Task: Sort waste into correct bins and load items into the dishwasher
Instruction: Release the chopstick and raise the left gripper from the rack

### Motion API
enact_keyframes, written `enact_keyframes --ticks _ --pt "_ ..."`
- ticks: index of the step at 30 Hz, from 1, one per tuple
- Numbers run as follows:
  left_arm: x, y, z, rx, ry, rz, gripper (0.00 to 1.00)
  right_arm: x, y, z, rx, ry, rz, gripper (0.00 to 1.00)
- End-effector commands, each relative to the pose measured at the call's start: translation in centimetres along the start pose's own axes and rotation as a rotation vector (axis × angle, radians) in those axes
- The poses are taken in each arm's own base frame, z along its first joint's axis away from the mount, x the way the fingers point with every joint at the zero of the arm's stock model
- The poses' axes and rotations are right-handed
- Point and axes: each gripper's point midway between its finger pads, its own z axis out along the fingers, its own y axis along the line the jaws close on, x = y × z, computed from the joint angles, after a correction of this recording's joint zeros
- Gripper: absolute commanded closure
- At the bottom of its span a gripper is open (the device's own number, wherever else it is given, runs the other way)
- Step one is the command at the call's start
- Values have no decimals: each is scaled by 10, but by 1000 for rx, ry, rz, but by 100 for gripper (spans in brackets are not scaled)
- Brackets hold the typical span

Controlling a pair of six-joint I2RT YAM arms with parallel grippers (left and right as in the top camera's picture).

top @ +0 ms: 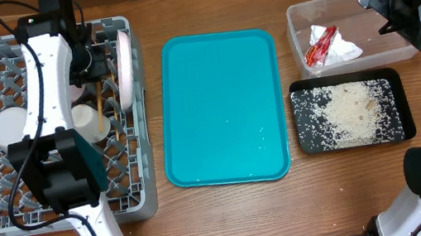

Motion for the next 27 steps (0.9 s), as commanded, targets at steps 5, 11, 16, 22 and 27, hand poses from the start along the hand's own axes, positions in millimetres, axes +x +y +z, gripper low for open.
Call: enact_keyframes --ticks 5,11,16,22,27 --pt "3 -2 2 27 12 5 43 -2 0 -3 -3 -14 -4 0" --pt "11 -3 -8 32 46 -64 54 -2 0 -3 -3 -14 -4 0" --pt "11 -16 -63 104 27 -124 58 -2 0 -3 -3 -14 -4 0" --pt "12 -39 -137 244 -86 -111 54 -2 0 -3 -3 -14 -4 0" --pt "28 -52 -207 320 -235 -87 16 -2 0 -3 -3 -14 -4 0"
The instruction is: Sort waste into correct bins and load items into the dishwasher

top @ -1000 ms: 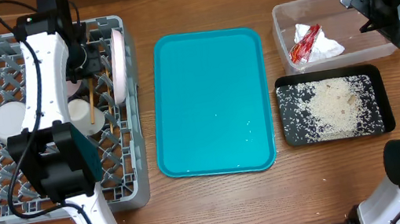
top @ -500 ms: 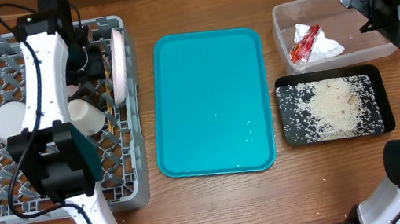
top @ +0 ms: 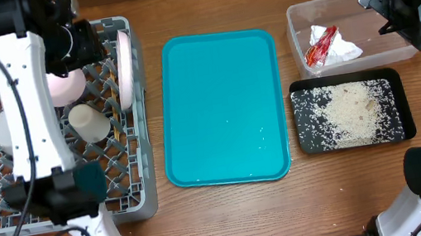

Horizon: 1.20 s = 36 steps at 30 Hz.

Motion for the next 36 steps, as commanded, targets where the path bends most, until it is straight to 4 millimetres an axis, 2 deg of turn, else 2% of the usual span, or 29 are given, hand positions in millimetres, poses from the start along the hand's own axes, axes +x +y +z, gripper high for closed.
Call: enact_keyframes --ticks 1,3,4,10,18,30,36 --pt "12 -26 -63 83 -134 20 12 -2 0 -3 -3 -14 -3 0" --pt "25 -29 -78 88 -148 23 9 -2 0 -3 -3 -14 -3 0" --pt "34 -30 -85 88 -151 18 0 -2 0 -3 -3 -14 -3 0" --pt "97 -32 -112 90 -140 -17 0 -2 0 -3 -3 -14 -3 0" --pt "169 -51 -128 203 -131 4 0 -2 0 -3 -3 -14 -3 0" --pt "248 -53 -158 241 -364 62 0 -2 0 -3 -3 -14 -3 0" --pt "281 -51 -157 266 -392 -27 0 -2 0 -3 -3 -14 -3 0"
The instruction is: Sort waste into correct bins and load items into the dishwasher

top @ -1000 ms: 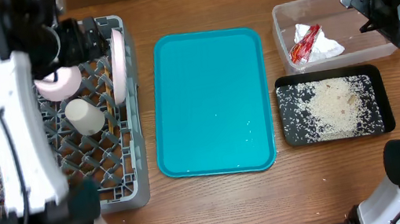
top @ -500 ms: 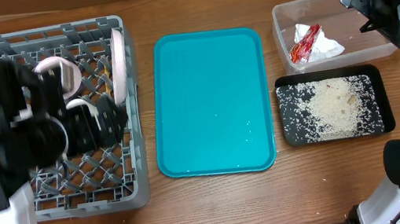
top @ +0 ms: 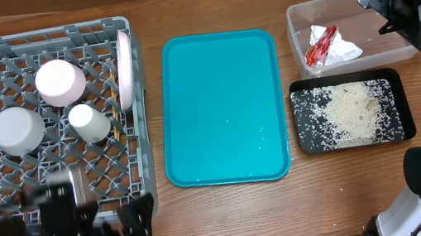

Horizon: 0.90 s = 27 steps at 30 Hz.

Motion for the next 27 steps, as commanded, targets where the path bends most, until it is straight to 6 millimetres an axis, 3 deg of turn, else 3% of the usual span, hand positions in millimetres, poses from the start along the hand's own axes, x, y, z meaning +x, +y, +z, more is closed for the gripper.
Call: enact_keyframes --ticks 1,13,19,21,27 --pt "22 2 1 10 25 -103 0 -2 0 -3 -3 -15 -3 0" --pt "30 5 4 3 54 -133 0 -2 0 -3 -3 -15 -3 0" --pt "30 19 3 -77 44 -131 0 -2 0 -3 -4 -15 -3 0" --pt "39 28 2 -131 75 -140 0 -2 0 -3 -3 -15 -3 0" --pt "46 33 12 -126 125 0 0 -2 0 -3 -3 -15 -3 0"
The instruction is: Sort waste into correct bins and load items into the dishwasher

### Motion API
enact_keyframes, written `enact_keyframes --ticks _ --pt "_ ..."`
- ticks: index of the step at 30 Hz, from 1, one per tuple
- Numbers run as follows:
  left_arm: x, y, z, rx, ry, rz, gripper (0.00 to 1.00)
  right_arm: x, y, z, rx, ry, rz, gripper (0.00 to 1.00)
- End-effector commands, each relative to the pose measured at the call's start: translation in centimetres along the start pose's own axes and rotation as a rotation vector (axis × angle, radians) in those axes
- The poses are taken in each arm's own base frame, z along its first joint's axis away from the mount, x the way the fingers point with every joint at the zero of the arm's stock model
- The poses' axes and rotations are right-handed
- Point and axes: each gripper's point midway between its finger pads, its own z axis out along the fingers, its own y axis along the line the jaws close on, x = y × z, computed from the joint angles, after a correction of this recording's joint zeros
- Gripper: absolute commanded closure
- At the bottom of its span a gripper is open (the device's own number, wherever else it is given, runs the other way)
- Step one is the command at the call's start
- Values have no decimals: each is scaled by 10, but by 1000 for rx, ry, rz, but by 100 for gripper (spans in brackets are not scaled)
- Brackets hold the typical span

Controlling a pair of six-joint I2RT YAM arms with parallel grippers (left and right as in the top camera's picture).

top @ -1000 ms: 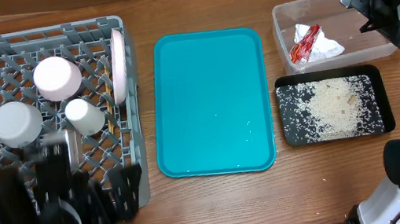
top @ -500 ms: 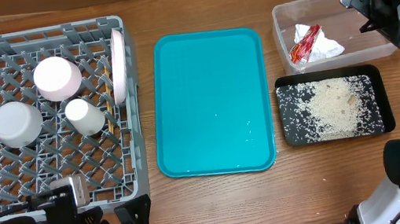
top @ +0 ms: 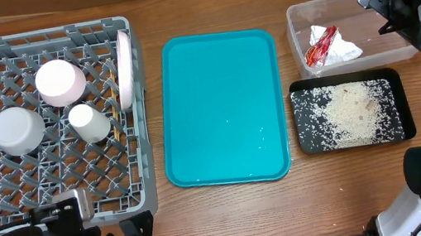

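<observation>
The grey dish rack at the left holds an upturned pink cup [top: 60, 82], a white bowl [top: 17, 130], a cream cup [top: 88, 122] and a pink plate [top: 125, 58] standing on edge at its right side. The teal tray [top: 222, 108] in the middle has nothing on it. A clear bin [top: 297, 25] contains a red wrapper [top: 320, 47] and a crumpled tissue [top: 342, 50]. Rice lies on the black tray [top: 308, 141]. My left gripper sits folded low at the front left, off the rack. My right gripper hangs over the bin's far right corner.
The right arm runs along the table's right edge beside the bin and the black tray. The left arm's body fills the front left corner, just in front of the rack.
The left arm, blurred at the front left corner before, now sits slightly lower and still there. Rack contents, tray, bins and the right arm are unchanged.
First the left arm reached over the rack's far side beside the pink plate. Then it stood over the rack's far left with the pink cup in the rack. By the last moment it had left the rack for the front left corner, where it stays.
</observation>
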Motion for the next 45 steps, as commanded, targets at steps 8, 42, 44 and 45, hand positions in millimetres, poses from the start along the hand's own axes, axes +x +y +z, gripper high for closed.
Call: enact_keyframes --ticks 8,42,44,45 --pt "3 -23 29 203 1 501 0 -2 0 -3 -3 -14 -4 0" --pt "-35 13 171 143 -879 875 0 -2 0 -3 -3 -14 -4 0" --pt "-30 16 178 143 -888 875 0 -2 0 -3 -3 -14 -4 0" --pt "-27 19 182 149 -889 862 0 -2 0 -3 -3 -14 -4 0"
